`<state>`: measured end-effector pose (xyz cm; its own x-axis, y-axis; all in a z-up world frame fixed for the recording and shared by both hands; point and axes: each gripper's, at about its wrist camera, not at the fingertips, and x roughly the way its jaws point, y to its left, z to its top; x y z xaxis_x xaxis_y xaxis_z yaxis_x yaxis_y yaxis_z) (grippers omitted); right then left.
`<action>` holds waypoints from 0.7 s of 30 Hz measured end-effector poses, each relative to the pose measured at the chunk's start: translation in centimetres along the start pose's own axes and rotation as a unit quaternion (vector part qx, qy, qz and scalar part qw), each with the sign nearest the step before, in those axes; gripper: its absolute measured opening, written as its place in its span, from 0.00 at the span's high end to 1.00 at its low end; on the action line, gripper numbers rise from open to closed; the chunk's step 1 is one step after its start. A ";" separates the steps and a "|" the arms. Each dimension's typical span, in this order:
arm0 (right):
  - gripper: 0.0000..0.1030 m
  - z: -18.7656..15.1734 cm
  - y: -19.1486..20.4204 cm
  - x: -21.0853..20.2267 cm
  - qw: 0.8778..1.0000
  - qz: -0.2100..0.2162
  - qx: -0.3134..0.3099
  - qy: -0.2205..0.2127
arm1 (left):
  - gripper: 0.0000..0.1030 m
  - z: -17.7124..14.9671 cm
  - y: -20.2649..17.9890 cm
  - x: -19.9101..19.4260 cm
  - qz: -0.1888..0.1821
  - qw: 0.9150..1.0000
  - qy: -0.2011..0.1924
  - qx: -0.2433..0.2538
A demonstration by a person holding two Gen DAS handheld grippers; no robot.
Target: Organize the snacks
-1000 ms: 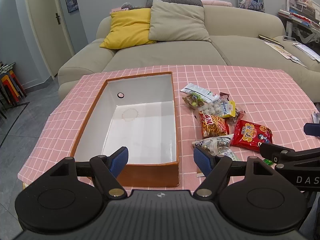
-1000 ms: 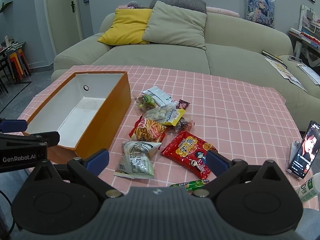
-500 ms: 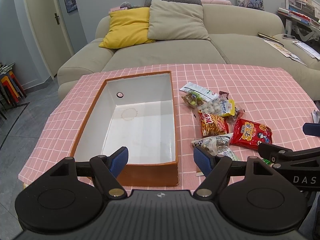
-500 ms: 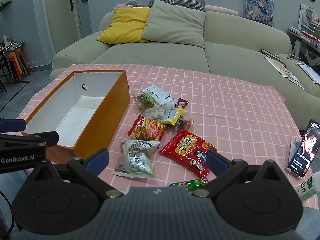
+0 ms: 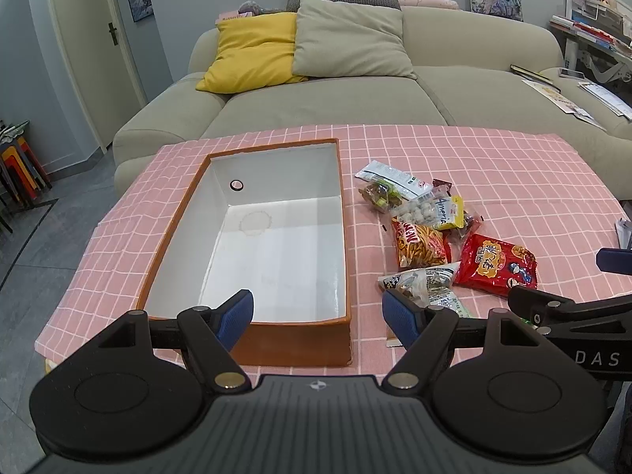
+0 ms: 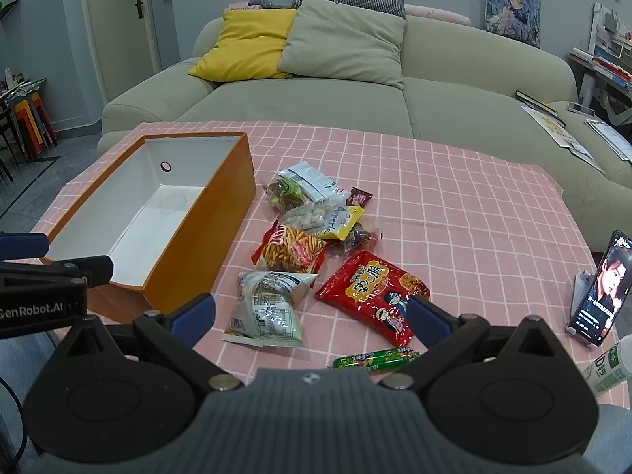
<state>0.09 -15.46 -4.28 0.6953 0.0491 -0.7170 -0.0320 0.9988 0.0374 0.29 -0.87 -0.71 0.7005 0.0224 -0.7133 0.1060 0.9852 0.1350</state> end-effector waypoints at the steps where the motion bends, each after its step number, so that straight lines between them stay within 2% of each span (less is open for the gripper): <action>1: 0.04 0.0 0.0 0.0 1.000 0.000 0.000 0.000 | 0.15 0.0 0.0 0.0 -0.001 1.000 0.000 0.001; 21: 0.04 -0.1 0.1 0.0 1.000 -0.001 0.001 0.003 | 0.15 0.0 -0.5 0.0 -0.002 1.000 0.002 -0.001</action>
<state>0.05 -15.35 -4.36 0.6909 0.0476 -0.7214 -0.0301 0.9989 0.0372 0.25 -1.35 -0.72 0.6973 0.0185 -0.7166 0.1076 0.9856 0.1302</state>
